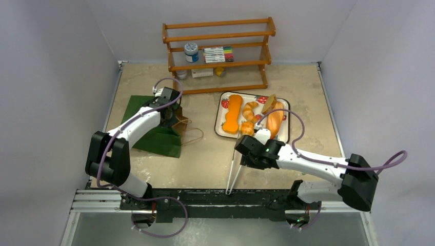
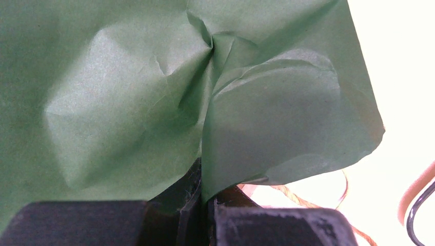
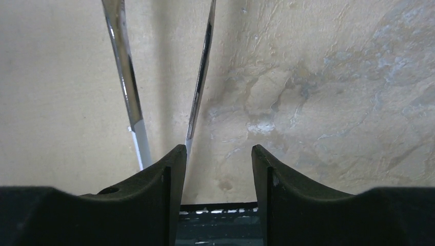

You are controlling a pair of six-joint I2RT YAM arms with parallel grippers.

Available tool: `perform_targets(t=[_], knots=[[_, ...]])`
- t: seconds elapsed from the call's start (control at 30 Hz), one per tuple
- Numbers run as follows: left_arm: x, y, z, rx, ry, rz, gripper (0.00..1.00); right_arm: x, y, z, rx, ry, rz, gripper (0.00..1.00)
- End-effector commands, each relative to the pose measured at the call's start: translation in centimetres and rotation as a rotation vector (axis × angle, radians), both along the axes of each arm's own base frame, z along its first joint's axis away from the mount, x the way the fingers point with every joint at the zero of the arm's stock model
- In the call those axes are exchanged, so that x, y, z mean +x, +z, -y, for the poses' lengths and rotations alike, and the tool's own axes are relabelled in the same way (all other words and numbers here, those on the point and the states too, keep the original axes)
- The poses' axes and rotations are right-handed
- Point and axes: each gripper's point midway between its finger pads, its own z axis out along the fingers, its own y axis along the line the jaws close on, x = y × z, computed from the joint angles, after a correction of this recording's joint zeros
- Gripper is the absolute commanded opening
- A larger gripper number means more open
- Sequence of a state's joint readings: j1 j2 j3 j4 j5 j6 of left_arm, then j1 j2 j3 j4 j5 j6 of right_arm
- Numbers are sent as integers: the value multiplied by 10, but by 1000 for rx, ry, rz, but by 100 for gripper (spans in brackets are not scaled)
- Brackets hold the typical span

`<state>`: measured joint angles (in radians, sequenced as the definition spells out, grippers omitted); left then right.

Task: Take the fake bread out of the paper bag
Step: Pick up the clamp from the center of the board.

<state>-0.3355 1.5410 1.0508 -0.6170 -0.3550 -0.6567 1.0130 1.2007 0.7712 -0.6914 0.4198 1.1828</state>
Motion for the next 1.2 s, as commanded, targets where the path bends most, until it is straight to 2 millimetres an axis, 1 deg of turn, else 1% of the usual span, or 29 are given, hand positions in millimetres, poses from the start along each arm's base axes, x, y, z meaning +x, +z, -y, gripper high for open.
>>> perform_targets(t=[0.0,0.07,0.17,0.23,0.3,0.33,0.37,0.43,0.47,0.5,0.6,0.77,0.9,1.0,1.1,1.17], knots=[[-2,5,5,-13,-46,3,0,7,-11,-14,45,-24,6,53],[-2,4,5,-13,-50,-2,0,9,-19,-20,45,-14,1,52],[-3,4,5,-5,-57,-6,0,15,-25,-30,53,-6,2,52],[-4,3,4,-3,-63,-12,0,15,-30,-32,44,-4,-9,52],[-5,2,4,-3,-68,-16,0,13,-38,-32,33,-3,-23,48],[-5,3,5,-5,-69,-13,0,12,-41,-31,31,-4,-29,44],[-6,2,5,-6,-69,-15,0,11,-43,-31,31,-6,-34,36],[-6,2,5,-6,-73,-14,0,10,-45,-28,30,-19,-40,15],[-6,2,5,-5,-74,-16,0,10,-44,-26,27,-30,-35,9],[-6,2,5,-5,-75,-16,0,12,-40,-24,29,-38,-22,6],[-5,3,6,-7,-76,-9,0,11,-26,-18,39,-54,1,2],[-2,3,7,-15,-75,-1,0,7,-4,-9,63,-70,19,0],[-1,2,10,-30,-72,7,0,2,5,-4,52,-67,12,0],[0,5,10,-34,-74,15,0,1,19,-10,59,-15,27,0],[1,10,10,-29,-84,26,0,5,33,-28,64,81,49,0],[1,13,11,-32,-103,29,0,11,38,-40,46,138,58,0]])
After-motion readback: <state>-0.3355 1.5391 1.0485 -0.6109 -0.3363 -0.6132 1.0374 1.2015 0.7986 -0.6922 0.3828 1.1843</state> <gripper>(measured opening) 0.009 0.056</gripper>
